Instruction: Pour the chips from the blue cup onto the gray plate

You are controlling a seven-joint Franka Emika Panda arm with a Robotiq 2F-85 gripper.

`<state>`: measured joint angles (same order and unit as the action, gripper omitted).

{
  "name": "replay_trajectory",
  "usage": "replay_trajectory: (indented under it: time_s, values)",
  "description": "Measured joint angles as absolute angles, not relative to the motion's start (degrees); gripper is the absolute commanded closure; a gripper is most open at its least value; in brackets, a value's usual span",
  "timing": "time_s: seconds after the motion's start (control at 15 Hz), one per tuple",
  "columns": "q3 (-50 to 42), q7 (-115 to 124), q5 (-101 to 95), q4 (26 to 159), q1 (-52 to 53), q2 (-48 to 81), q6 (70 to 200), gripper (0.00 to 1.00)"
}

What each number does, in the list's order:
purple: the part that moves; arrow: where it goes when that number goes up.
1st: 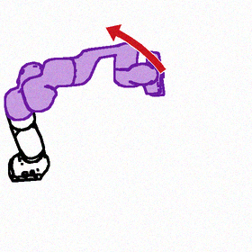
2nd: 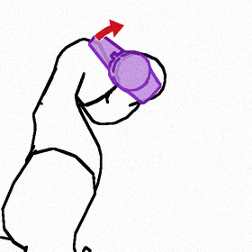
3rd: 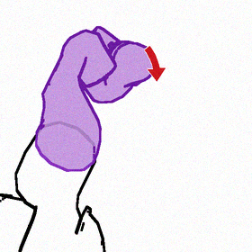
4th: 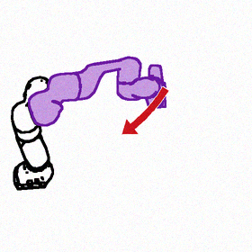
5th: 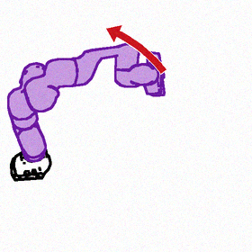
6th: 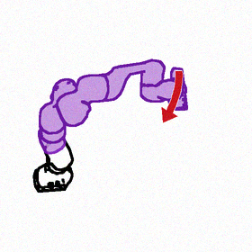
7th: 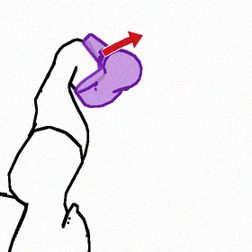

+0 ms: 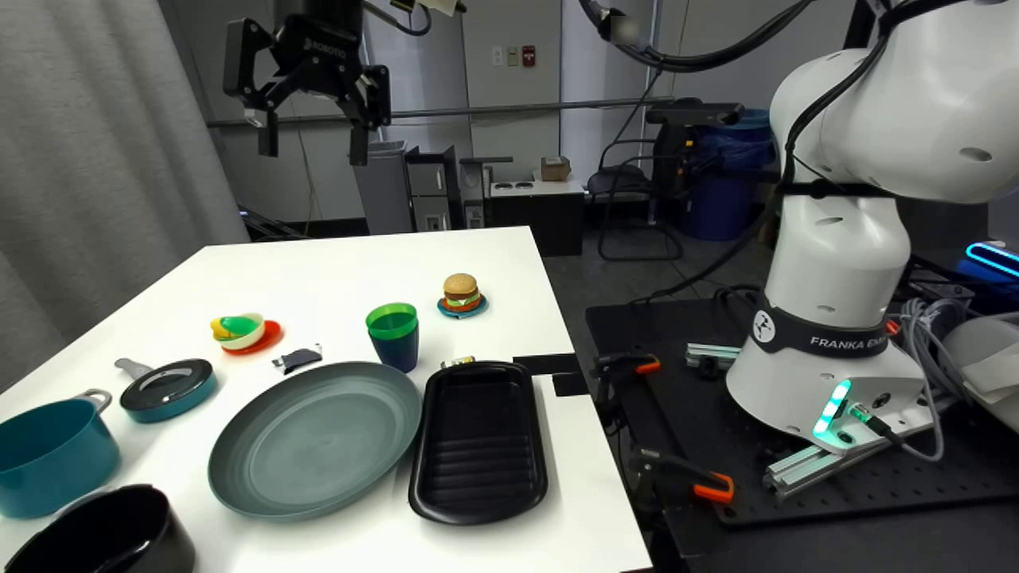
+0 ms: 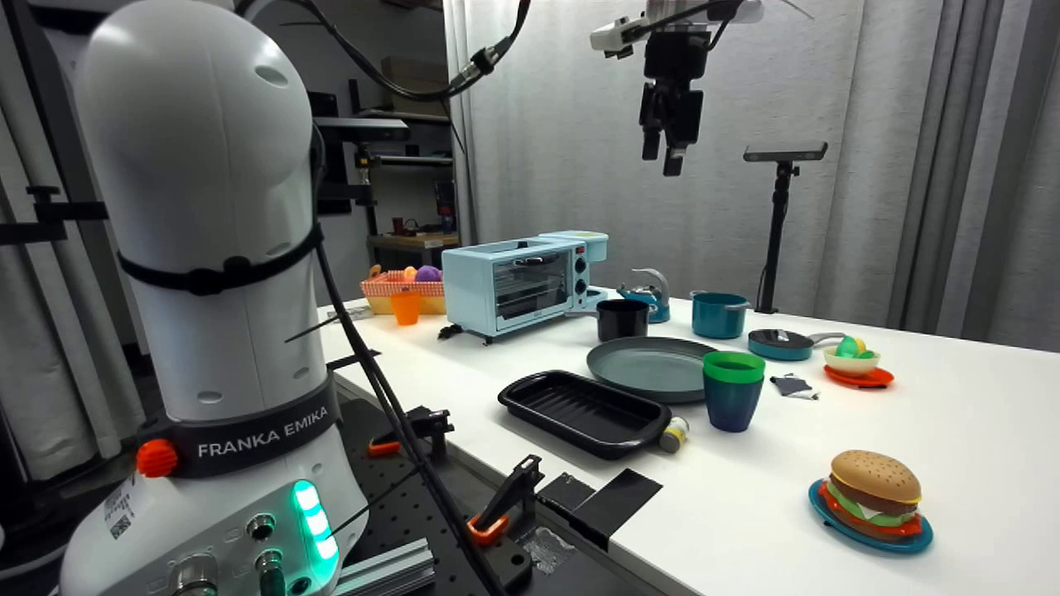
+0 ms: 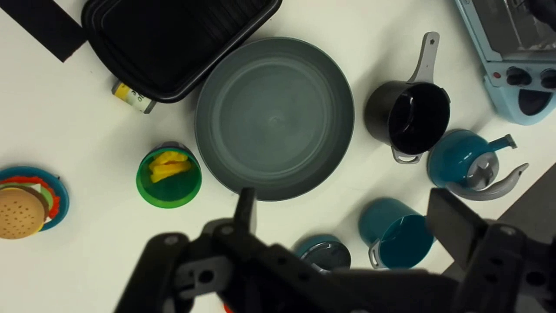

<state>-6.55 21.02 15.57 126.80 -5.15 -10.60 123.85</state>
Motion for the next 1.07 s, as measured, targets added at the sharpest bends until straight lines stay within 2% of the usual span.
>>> replay_trajectory:
  time_s: [1.07]
  values:
    - [-5.1,38.5,11.1,129.8,-7.2,-14.9,116.9,0.00]
